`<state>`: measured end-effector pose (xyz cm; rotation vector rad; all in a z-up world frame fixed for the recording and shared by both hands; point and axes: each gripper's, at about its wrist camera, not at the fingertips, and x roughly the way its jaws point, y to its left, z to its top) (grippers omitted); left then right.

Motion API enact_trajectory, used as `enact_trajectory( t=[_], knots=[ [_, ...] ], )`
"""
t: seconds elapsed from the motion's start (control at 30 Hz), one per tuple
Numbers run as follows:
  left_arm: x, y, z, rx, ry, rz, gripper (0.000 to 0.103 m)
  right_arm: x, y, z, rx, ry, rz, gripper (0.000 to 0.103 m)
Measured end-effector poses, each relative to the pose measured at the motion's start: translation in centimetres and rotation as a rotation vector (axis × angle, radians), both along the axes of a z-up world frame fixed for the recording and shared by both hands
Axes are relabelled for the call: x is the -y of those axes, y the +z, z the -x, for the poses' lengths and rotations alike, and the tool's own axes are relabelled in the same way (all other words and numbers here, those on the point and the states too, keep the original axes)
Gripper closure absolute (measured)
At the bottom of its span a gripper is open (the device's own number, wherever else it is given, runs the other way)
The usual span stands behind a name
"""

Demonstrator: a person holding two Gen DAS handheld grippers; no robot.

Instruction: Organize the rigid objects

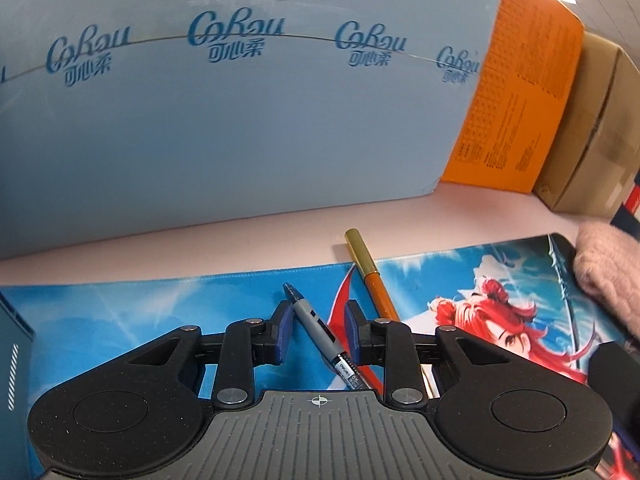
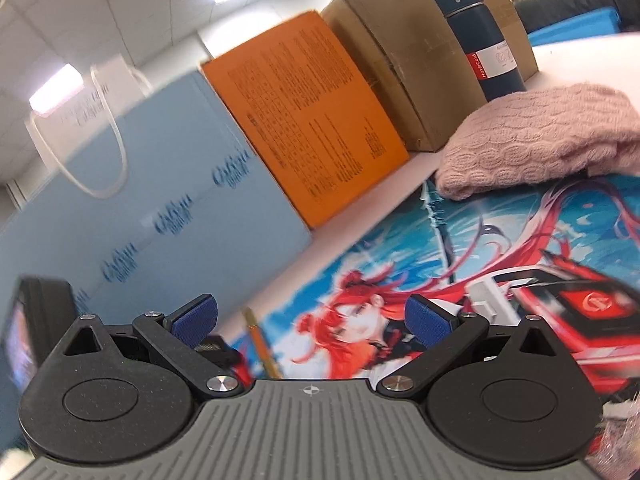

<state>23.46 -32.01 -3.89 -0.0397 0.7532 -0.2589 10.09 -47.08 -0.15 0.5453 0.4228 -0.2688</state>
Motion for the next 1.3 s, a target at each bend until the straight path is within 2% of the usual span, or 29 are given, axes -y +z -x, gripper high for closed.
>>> enact_trajectory(
  t=[0.13, 0.23, 0.4, 0.5, 0.53, 0.7, 0.93, 1.03, 1.13, 1.3],
  knots=[
    [-0.2, -0.1, 0.4, 0.024, -0.038, -0.034, 0.084, -0.9, -0.2, -0.7, -0.084, 0.048, 0.117, 0.002],
    [-0.2, -0.1, 0.5, 0.034, -0.075, -0.058, 0.087, -2.1, -0.4, -1.1, -0.114, 0.141, 0.180, 0.006],
    [-1.1, 0.1, -0.1, -0.004, -0.098, -0.025, 0.094, -3.7, -0.4, -1.0, -0.107, 0.317, 0.192, 0.038],
    [-1.7, 0.2, -0.2, -0.014, -0.096, -0.013, 0.095, -4.5, -0.6, -1.1, -0.108, 0.408, 0.171, 0.052],
    [-1.9, 0.2, -0.1, -0.014, -0.096, -0.002, 0.095, -4.8, -0.7, -1.1, -0.110, 0.432, 0.173, 0.054],
    [-3.3, 1.1, 0.8, 0.022, -0.100, 0.076, 0.095, -5.0, -0.8, -1.2, -0.100, 0.463, 0.140, 0.054],
    [-5.9, 3.3, 3.8, 0.125, -0.119, 0.188, 0.095, -4.9, -0.4, -0.7, -0.027, 0.508, 0.085, 0.054],
    [-7.0, 4.4, 5.4, 0.186, -0.124, 0.218, 0.095, -5.0, -0.2, -0.2, 0.031, 0.545, 0.070, 0.052],
    [-8.6, 5.8, 6.8, 0.244, -0.128, 0.268, 0.095, -5.1, 0.1, 0.4, 0.100, 0.583, 0.047, 0.044],
    [-12.1, 9.6, 9.1, 0.386, -0.103, 0.324, 0.095, -5.4, 0.6, 1.2, 0.189, 0.645, 0.003, 0.040]
  ],
)
